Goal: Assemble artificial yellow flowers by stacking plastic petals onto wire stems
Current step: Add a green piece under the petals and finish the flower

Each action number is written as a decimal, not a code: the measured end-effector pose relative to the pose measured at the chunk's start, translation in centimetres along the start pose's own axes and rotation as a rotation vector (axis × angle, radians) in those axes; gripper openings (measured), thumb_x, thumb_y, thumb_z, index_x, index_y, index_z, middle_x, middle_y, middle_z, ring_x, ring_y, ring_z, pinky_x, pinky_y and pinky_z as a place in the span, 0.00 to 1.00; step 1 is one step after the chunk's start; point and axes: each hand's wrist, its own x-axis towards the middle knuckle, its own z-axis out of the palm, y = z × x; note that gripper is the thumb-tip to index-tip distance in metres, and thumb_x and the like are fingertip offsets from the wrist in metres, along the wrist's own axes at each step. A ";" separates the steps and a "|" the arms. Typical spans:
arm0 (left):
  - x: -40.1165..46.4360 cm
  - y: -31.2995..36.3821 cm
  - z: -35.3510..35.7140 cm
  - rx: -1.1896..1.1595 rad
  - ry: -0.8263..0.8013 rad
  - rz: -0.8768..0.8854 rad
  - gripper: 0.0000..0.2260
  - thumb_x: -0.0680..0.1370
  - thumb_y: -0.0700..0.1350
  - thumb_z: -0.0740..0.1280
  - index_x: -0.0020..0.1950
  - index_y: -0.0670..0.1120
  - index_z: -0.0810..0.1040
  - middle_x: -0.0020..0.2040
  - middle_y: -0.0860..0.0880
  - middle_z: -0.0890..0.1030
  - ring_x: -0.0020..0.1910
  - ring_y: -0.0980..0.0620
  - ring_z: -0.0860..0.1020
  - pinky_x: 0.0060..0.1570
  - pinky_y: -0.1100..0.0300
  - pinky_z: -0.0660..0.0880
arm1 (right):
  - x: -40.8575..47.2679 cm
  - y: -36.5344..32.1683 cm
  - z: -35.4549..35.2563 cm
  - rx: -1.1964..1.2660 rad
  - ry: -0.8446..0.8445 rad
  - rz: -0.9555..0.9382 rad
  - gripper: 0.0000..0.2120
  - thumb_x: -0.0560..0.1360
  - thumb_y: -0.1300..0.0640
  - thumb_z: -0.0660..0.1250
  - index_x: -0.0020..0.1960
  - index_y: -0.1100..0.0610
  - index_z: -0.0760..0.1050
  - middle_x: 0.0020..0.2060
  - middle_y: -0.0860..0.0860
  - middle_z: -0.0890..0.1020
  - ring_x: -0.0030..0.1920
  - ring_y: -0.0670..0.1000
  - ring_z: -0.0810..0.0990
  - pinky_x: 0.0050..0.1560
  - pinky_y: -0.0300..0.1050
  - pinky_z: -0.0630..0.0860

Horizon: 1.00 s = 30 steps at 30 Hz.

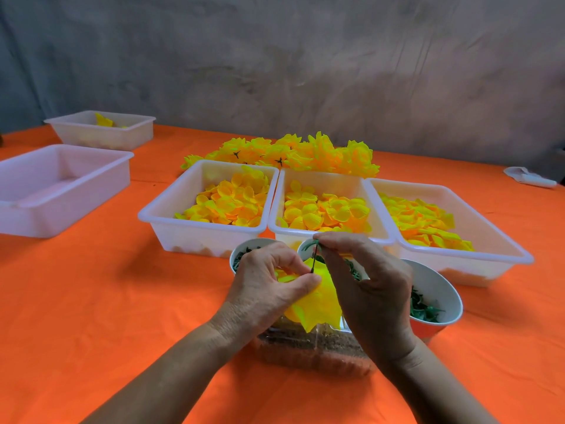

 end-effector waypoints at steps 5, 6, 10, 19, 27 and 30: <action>0.1 -0.1 0.0 0.002 0.006 0.007 0.09 0.67 0.40 0.77 0.33 0.51 0.79 0.34 0.55 0.77 0.36 0.59 0.76 0.40 0.68 0.71 | 0.1 0.4 -0.2 -0.026 -0.002 -0.069 0.03 0.71 0.69 0.69 0.42 0.64 0.82 0.41 0.55 0.82 0.42 0.50 0.82 0.39 0.48 0.79; 0.1 -0.1 0.1 0.002 0.007 0.007 0.09 0.67 0.40 0.77 0.33 0.51 0.80 0.34 0.55 0.77 0.37 0.59 0.76 0.40 0.68 0.71 | 0.1 0.4 -0.2 -0.048 -0.003 -0.086 0.03 0.71 0.69 0.69 0.42 0.64 0.81 0.40 0.55 0.82 0.42 0.49 0.81 0.40 0.46 0.78; 0.1 -0.2 0.0 0.016 0.007 0.008 0.09 0.67 0.41 0.77 0.33 0.51 0.80 0.34 0.56 0.77 0.37 0.60 0.75 0.40 0.69 0.70 | 0.4 0.5 -0.2 -0.110 -0.008 -0.140 0.04 0.71 0.70 0.68 0.40 0.66 0.81 0.40 0.57 0.82 0.42 0.47 0.79 0.42 0.39 0.76; 0.1 0.0 0.0 0.012 0.005 0.002 0.08 0.68 0.41 0.77 0.34 0.50 0.80 0.34 0.55 0.77 0.37 0.59 0.76 0.40 0.67 0.71 | 0.8 0.6 -0.2 -0.062 -0.023 -0.083 0.04 0.71 0.70 0.68 0.38 0.66 0.80 0.39 0.57 0.82 0.40 0.49 0.80 0.40 0.40 0.77; 0.1 0.1 0.0 -0.013 -0.002 -0.001 0.09 0.68 0.40 0.77 0.34 0.50 0.79 0.37 0.49 0.79 0.40 0.51 0.78 0.44 0.54 0.75 | 0.6 0.4 -0.4 -0.130 -0.086 -0.178 0.09 0.73 0.69 0.66 0.35 0.67 0.78 0.40 0.58 0.81 0.40 0.51 0.80 0.40 0.41 0.76; 0.1 0.1 0.0 -0.007 0.009 -0.004 0.09 0.67 0.41 0.77 0.33 0.51 0.79 0.37 0.50 0.79 0.40 0.52 0.78 0.45 0.55 0.75 | 0.3 0.5 -0.5 -0.104 -0.074 -0.139 0.10 0.74 0.66 0.65 0.35 0.67 0.78 0.39 0.57 0.82 0.40 0.51 0.80 0.40 0.40 0.75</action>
